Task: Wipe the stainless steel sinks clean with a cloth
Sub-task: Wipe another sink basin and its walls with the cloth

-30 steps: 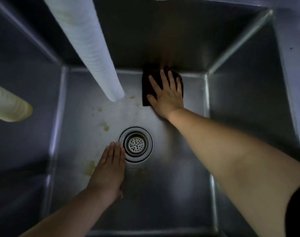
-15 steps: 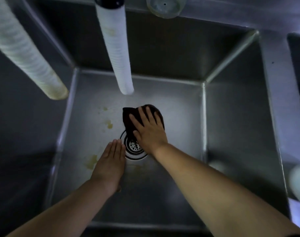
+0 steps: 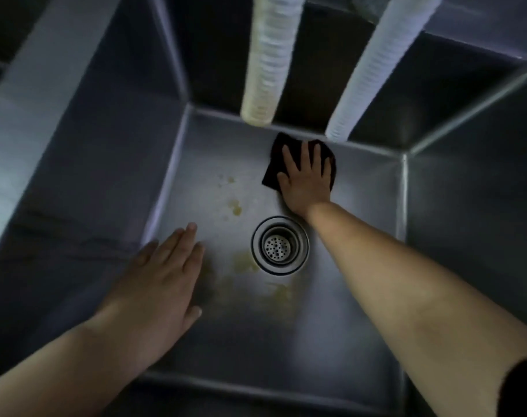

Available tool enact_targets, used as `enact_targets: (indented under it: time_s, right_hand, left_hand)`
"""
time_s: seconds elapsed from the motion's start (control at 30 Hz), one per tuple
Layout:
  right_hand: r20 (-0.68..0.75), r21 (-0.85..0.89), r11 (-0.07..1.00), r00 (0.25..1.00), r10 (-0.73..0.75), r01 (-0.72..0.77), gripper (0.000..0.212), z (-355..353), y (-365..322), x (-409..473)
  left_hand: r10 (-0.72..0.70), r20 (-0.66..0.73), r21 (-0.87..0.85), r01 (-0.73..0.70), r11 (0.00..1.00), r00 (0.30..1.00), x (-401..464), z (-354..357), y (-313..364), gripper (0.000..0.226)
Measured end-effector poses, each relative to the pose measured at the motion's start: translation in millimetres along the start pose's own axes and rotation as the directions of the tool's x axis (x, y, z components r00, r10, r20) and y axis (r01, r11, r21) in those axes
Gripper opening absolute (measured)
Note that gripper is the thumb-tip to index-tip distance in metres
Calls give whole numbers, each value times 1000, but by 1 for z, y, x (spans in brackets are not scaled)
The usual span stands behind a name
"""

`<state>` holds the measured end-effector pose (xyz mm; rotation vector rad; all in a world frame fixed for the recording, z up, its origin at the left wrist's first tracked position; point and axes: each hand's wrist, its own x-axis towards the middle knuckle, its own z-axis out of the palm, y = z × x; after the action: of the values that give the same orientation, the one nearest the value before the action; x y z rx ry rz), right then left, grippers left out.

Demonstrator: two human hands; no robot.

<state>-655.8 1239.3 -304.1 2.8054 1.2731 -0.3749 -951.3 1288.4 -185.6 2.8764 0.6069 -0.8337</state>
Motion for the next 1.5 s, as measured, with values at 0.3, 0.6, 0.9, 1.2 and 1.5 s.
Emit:
enact_targets:
  time_s: [0.3,0.6,0.9,1.2,1.5]
  right_hand:
    - [76,-11,838,836,-543,545,57,25,-73,-75]
    - [-88,-147,935,937,-339,324,56,-6,-30,51]
    - [-48,-65,966,966,-252,249,63,16,-88,6]
    - [-81,-66,746,742,-666,662,63,44,-113,-99]
    - [-61,-134,873,876,-479,468,60,2,-117,55]
  left_hand:
    - [-156,75,-75,161,984,985,10,-14,-16,83]
    - [-202,0,-119,201,972,979,15,-20,-20,83]
    - [-212,47,-135,216,967,976,13,-28,-21,79]
    - [-231,83,-155,241,958,969,13,-35,-20,74]
    - [-238,157,-124,258,958,959,16,-31,-23,79]
